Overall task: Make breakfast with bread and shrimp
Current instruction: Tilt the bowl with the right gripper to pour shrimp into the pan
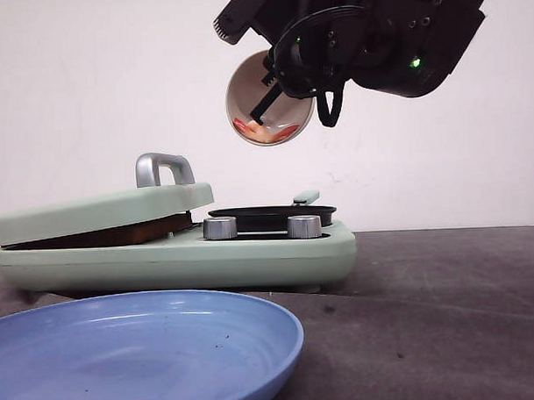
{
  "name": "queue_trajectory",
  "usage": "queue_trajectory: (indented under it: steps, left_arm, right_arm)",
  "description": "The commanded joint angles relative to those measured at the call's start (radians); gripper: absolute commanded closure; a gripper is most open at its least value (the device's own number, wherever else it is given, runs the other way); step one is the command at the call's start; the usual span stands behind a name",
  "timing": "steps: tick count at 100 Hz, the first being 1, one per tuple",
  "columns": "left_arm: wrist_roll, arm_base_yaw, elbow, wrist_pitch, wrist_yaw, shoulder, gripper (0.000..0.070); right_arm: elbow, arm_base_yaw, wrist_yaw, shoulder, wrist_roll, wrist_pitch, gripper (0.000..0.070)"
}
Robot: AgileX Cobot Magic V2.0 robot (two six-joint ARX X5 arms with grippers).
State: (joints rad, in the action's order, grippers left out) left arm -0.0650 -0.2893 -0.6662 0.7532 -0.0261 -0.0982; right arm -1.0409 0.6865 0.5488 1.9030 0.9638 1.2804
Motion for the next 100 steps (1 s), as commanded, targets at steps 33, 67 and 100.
queue_trajectory:
  steps: [33, 67, 100]
  left_arm:
    - [0.013, -0.003, -0.005, -0.01, -0.003, 0.003, 0.0352]
    - [0.013, -0.003, -0.005, -0.011, -0.003, 0.003, 0.0352]
    - [0.013, -0.003, -0.005, -0.012, -0.003, 0.004, 0.0352]
  right_arm:
    - [-0.012, 0.01, -0.049, 0.032, -0.042, 0.086, 0.07]
    - [-0.012, 0.012, -0.103, 0.034, 0.066, 0.089, 0.07]
    - [-0.014, -0.011, -0.107, 0.034, 0.257, 0.089, 0.07]
